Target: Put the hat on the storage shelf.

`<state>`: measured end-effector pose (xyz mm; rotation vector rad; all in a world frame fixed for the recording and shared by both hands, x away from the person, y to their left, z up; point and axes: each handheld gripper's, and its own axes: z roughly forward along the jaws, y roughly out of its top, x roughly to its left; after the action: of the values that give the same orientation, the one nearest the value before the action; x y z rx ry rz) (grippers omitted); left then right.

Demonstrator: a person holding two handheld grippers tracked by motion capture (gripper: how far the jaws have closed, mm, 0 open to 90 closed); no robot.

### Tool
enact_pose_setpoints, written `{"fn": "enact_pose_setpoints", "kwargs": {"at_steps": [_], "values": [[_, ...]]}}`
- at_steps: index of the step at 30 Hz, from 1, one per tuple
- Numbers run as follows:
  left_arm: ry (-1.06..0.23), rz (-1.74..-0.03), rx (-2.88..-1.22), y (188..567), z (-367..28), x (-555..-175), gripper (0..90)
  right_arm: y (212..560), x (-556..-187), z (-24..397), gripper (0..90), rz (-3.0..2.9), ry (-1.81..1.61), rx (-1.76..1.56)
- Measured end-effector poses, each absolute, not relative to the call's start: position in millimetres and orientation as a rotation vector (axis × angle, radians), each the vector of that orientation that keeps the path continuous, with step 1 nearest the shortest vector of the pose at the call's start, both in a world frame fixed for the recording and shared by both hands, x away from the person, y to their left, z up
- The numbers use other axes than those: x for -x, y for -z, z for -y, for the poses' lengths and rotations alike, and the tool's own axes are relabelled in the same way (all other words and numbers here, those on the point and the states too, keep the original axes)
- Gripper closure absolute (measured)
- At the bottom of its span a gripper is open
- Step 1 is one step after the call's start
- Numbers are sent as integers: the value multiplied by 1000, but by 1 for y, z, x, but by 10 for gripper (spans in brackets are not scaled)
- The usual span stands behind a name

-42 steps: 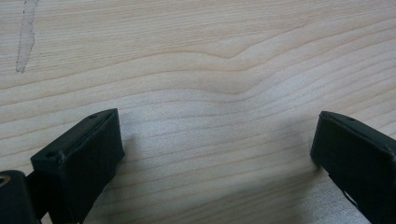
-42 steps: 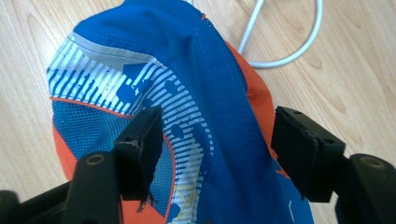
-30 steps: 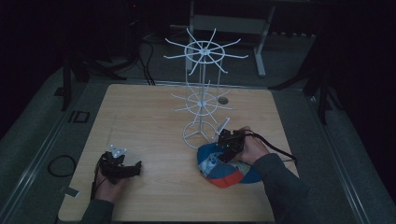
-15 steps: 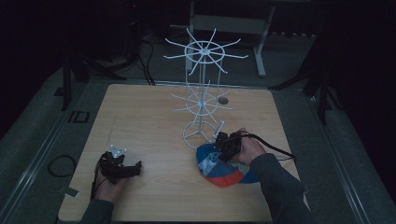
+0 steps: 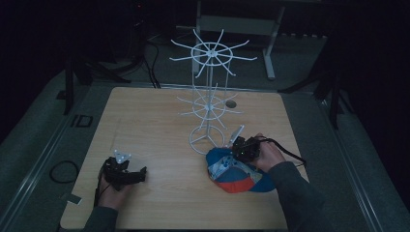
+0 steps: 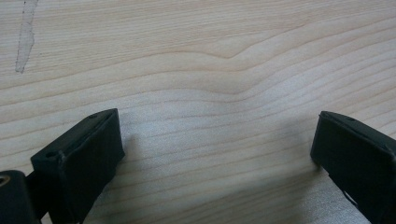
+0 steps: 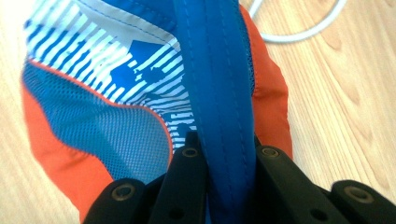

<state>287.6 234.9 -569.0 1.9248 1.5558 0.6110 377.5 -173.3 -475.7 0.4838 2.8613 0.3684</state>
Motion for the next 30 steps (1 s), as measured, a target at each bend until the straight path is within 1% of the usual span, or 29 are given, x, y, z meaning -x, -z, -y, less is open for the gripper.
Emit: {"fn": "enact_pose_setpoints", "kwargs": {"at_steps": [16, 30], "values": [[-613, -1556, -1921, 569, -235, -288, 27, 434, -366, 230, 881, -2734, -693, -623], [-613, -1556, -1921, 569, -235, -288, 27, 416, -365, 253, 884, -2655, -820, -704]]}}
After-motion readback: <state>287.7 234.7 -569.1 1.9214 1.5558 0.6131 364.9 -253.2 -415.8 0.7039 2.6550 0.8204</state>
